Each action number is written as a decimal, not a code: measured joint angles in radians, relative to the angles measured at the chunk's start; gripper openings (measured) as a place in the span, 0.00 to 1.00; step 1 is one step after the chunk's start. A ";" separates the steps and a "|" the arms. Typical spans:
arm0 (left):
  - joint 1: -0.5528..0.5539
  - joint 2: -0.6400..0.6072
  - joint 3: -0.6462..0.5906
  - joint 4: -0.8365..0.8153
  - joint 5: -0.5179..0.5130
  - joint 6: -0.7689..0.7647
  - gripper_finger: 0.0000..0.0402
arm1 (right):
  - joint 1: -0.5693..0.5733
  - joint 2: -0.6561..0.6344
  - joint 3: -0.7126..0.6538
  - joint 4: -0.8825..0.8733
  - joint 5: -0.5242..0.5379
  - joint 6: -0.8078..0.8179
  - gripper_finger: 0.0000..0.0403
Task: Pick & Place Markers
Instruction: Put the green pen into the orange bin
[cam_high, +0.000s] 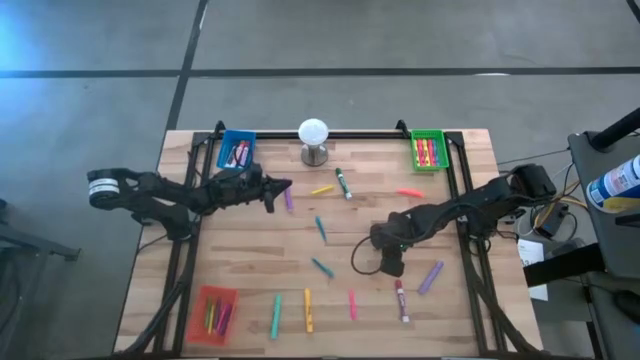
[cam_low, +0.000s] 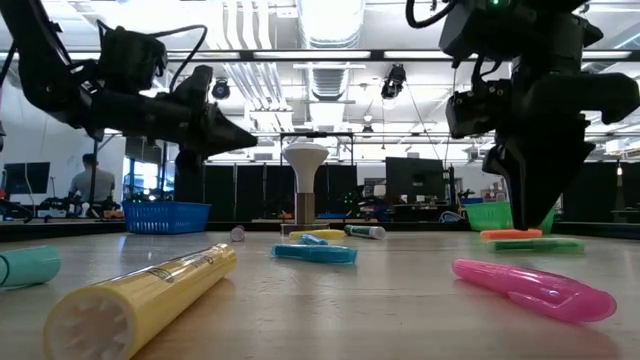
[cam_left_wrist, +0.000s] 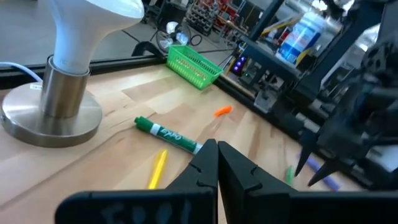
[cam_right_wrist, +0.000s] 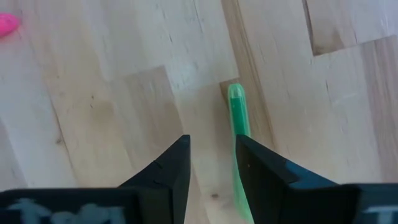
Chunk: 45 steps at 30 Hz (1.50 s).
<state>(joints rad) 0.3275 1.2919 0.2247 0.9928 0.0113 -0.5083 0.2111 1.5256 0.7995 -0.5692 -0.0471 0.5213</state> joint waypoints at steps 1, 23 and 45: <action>0.000 0.000 0.004 0.001 -0.003 -0.015 0.01 | 0.000 0.002 -0.002 0.004 0.000 0.000 0.30; -0.113 0.000 0.090 -0.122 -0.099 0.201 0.01 | -0.020 0.065 -0.006 0.008 0.049 0.071 0.31; -0.183 0.154 0.246 -0.208 -0.099 0.299 0.30 | -0.022 0.076 -0.013 0.009 0.074 0.135 0.16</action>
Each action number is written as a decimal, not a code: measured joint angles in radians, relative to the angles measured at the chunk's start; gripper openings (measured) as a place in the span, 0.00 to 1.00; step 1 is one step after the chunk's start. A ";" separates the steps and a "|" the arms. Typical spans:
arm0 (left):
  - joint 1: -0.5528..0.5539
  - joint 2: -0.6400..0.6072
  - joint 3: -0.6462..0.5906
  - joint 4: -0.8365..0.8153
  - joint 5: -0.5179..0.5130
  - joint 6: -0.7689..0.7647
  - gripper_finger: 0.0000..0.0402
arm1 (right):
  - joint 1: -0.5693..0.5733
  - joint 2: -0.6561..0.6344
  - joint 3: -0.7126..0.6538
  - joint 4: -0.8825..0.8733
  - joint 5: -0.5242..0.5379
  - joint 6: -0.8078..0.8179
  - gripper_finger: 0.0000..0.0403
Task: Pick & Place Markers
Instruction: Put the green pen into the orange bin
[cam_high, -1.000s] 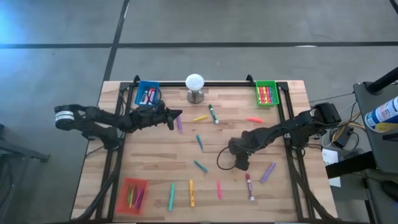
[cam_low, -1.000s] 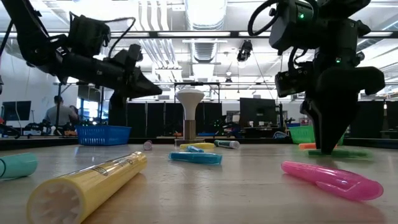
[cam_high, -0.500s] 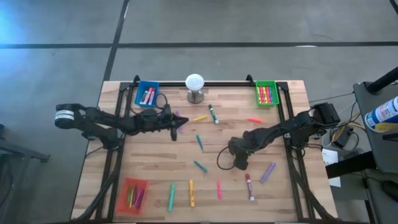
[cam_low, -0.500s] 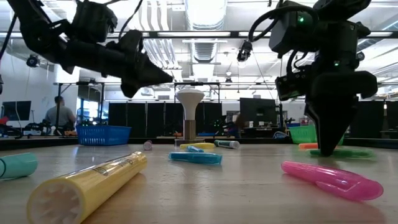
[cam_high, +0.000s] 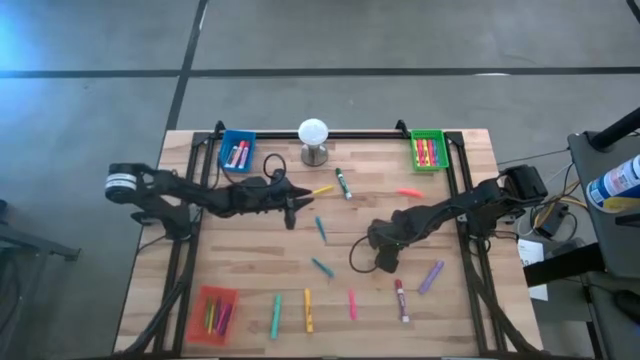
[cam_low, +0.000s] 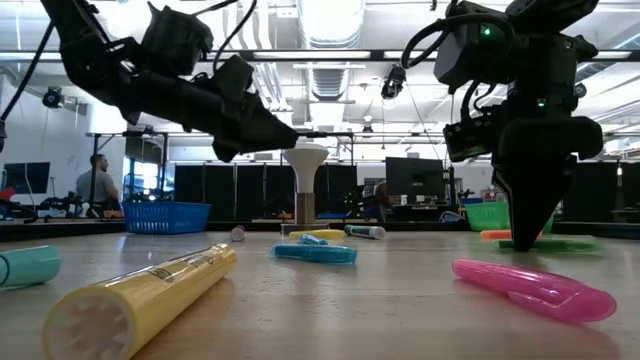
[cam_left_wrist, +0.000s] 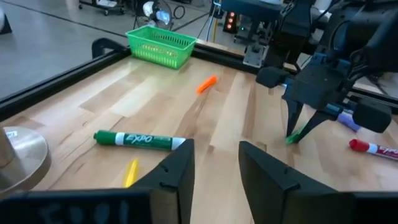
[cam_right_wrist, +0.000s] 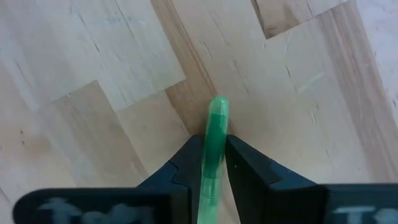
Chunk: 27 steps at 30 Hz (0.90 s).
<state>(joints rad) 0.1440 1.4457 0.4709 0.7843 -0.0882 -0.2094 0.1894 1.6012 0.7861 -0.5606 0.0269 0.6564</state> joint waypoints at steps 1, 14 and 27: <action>0.000 0.005 0.004 -0.002 0.000 -0.002 0.30 | 0.000 -0.001 -0.003 0.002 0.000 0.004 0.15; 0.000 0.010 0.018 0.000 0.001 -0.041 0.30 | 0.000 -0.025 -0.011 0.045 0.019 0.023 0.11; 0.000 0.011 0.024 0.003 0.001 -0.072 0.30 | -0.026 -0.109 -0.040 0.626 0.162 -0.214 0.11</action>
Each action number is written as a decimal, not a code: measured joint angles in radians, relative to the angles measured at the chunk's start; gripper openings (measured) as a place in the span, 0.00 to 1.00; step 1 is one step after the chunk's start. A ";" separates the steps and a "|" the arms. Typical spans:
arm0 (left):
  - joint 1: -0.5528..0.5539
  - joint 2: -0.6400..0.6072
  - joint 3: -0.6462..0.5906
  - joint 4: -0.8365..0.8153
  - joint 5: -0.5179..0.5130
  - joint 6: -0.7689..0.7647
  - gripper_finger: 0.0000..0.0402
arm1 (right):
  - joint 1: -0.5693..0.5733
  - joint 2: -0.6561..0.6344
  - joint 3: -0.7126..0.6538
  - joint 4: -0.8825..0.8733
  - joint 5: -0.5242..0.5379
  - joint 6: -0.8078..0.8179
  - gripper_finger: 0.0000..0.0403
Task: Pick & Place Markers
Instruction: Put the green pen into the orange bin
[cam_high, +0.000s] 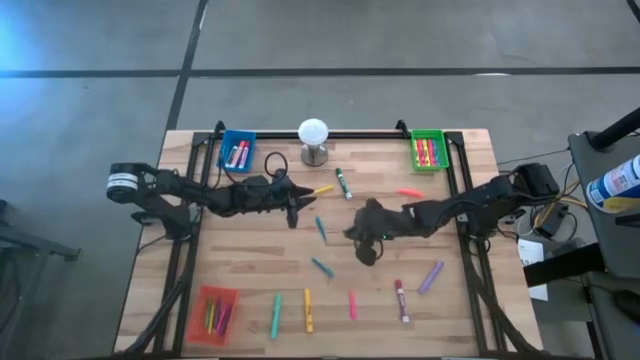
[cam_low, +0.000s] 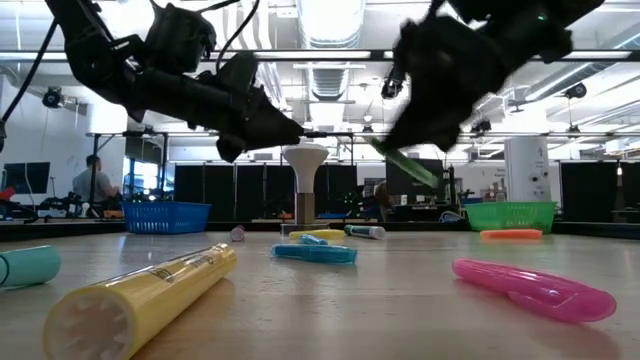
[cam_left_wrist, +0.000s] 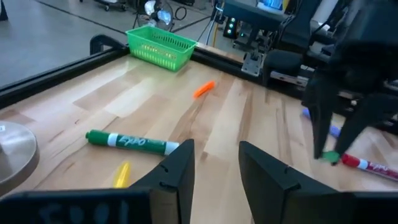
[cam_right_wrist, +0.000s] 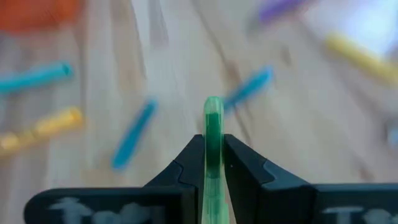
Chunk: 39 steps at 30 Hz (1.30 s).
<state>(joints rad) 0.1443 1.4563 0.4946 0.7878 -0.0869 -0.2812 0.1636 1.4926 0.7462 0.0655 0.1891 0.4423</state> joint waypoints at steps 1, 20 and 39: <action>0.000 0.000 0.005 0.003 0.000 -0.002 0.30 | -0.008 0.005 0.000 0.057 0.004 -0.021 0.11; -0.003 -0.001 0.095 0.005 0.129 -0.201 0.30 | -0.112 0.031 0.001 0.431 0.076 -0.185 0.11; -0.003 -0.001 0.103 0.004 0.128 -0.298 0.30 | -0.142 0.032 0.001 0.492 0.102 -0.038 0.11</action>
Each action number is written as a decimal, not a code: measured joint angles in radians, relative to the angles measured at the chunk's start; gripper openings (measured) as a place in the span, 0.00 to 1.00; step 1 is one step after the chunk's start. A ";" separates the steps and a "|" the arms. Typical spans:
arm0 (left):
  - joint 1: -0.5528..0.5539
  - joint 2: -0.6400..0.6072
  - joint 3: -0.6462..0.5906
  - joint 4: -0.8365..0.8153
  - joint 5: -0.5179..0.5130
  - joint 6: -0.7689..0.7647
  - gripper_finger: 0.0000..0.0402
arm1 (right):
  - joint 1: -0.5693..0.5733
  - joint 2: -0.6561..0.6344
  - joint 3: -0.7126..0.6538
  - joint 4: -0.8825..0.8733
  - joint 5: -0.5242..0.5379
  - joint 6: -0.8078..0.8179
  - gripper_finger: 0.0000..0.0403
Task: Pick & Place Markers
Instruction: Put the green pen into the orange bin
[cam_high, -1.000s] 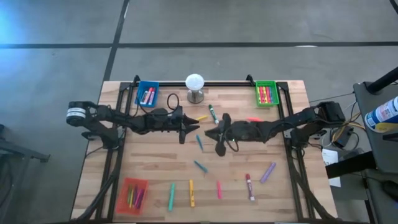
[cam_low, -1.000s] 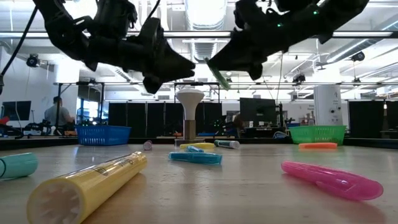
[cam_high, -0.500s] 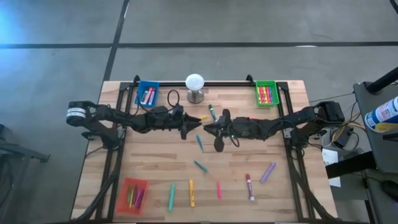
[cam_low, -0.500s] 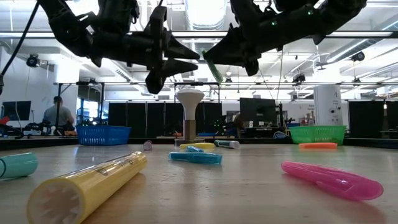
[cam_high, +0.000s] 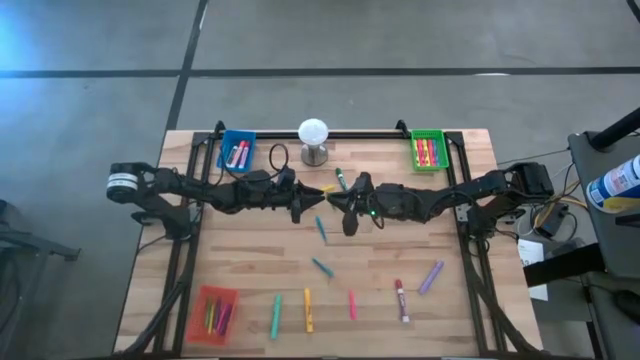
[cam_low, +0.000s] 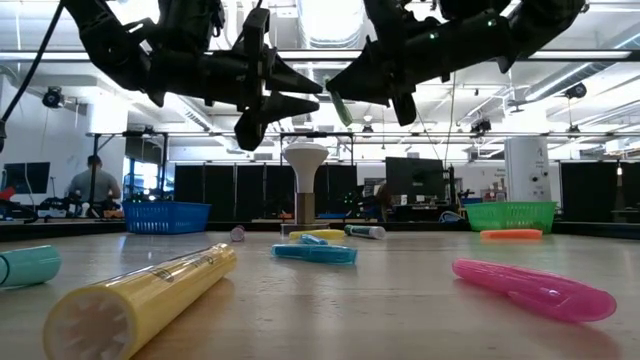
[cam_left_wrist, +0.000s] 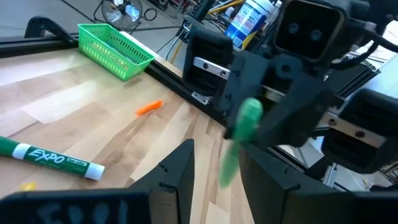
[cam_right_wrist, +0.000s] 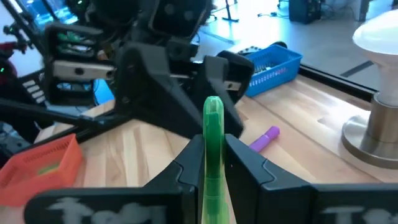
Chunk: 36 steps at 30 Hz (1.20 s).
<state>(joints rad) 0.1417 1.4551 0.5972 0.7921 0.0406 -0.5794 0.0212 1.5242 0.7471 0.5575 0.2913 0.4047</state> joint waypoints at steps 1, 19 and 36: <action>0.000 0.000 0.000 0.000 0.000 0.000 0.30 | -0.004 0.000 0.000 0.000 0.000 0.006 0.11; 0.000 -0.002 0.003 -0.002 0.000 0.030 0.30 | -0.010 0.108 -0.071 0.324 -0.020 -0.021 0.11; -0.001 -0.004 0.009 0.020 0.130 0.085 0.30 | -0.007 0.115 -0.125 0.510 -0.046 -0.068 0.11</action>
<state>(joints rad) 0.1408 1.4508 0.6064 0.8126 0.1703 -0.4945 0.0138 1.6391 0.6220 1.0680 0.2448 0.3371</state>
